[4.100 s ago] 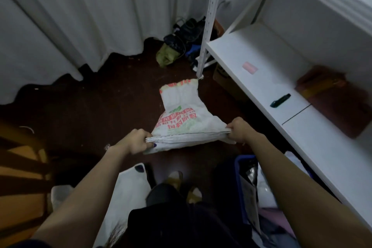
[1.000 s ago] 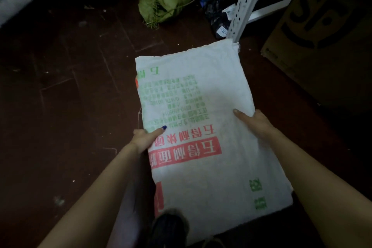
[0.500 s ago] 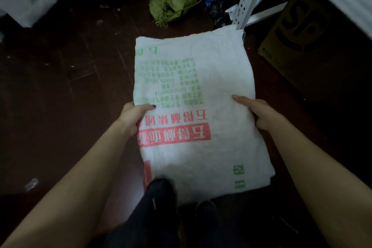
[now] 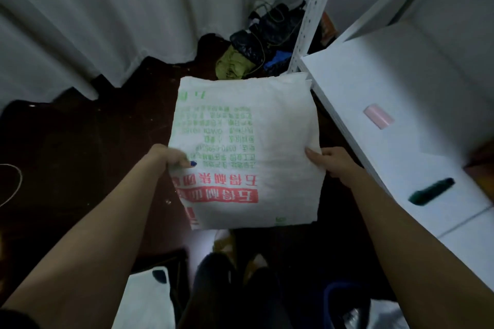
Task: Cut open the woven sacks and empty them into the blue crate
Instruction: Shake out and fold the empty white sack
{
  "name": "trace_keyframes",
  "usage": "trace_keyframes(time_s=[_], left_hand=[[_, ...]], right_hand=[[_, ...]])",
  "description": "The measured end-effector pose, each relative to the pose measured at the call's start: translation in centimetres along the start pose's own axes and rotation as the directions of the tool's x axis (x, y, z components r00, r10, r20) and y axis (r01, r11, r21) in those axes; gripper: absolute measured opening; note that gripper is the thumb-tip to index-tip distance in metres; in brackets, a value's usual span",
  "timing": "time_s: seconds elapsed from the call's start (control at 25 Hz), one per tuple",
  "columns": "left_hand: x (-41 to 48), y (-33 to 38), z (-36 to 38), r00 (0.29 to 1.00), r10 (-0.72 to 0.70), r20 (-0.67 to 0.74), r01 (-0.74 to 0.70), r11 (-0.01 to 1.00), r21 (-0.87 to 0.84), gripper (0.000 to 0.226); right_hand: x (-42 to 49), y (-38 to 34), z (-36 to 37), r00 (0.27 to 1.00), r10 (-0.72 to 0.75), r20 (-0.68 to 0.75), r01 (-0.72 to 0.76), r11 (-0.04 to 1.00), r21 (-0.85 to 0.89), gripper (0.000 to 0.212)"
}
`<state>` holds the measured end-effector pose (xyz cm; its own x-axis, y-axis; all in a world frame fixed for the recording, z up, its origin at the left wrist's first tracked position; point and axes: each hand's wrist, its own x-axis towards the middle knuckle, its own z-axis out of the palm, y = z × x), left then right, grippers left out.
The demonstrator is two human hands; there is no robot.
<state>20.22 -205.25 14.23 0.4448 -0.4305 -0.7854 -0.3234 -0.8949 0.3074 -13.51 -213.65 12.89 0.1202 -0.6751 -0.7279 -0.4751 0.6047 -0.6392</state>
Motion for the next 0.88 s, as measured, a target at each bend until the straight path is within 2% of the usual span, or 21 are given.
trace_keyframes(time_s=[0.16, 0.28, 0.36, 0.44, 0.6, 0.76, 0.8, 0.88], left_hand=[[-6.4, 1.3, -1.4, 0.992, 0.057, 0.114, -0.078, 0.979, 0.19, 0.034], [-8.5, 0.4, -2.4, 0.952, -0.018, 0.307, -0.025, 0.99, 0.138, 0.024], [-8.8, 0.5, -3.1, 0.962, -0.038, 0.27, -0.004, 0.988, 0.152, 0.03], [-9.0, 1.6, -3.5, 0.979, 0.038, 0.202, -0.073, 0.983, 0.17, 0.044], [-10.9, 4.7, -3.5, 0.969, 0.167, 0.179, -0.182, 0.981, 0.069, 0.049], [-13.0, 6.6, -3.3, 0.954, 0.193, 0.229, -0.167, 0.978, -0.128, 0.02], [-13.7, 7.3, -3.1, 0.951, 0.186, 0.248, -0.139, 0.971, -0.196, 0.017], [-14.9, 8.6, -2.8, 0.944, 0.168, 0.284, -0.092, 0.961, -0.262, 0.026]], right_hand=[[-6.0, -0.4, -1.3, 0.989, 0.141, 0.042, -0.14, 0.99, -0.031, 0.043], [-8.5, 0.1, -2.2, 0.969, 0.219, 0.112, -0.224, 0.974, 0.036, 0.045], [-9.8, 0.4, -2.8, 0.963, 0.232, 0.139, -0.252, 0.956, 0.151, 0.05], [-10.9, 0.2, -3.0, 0.963, 0.234, 0.134, -0.262, 0.93, 0.259, 0.057], [-12.9, -0.4, -4.2, 0.969, 0.225, 0.103, -0.246, 0.842, 0.48, 0.084], [-14.9, -1.2, -5.7, 0.971, 0.22, 0.091, -0.234, 0.81, 0.537, 0.115], [-15.1, -1.4, -5.9, 0.98, 0.198, 0.037, -0.185, 0.815, 0.548, 0.116], [-15.2, -1.5, -6.4, 0.98, 0.16, -0.123, -0.048, 0.778, 0.627, 0.095]])
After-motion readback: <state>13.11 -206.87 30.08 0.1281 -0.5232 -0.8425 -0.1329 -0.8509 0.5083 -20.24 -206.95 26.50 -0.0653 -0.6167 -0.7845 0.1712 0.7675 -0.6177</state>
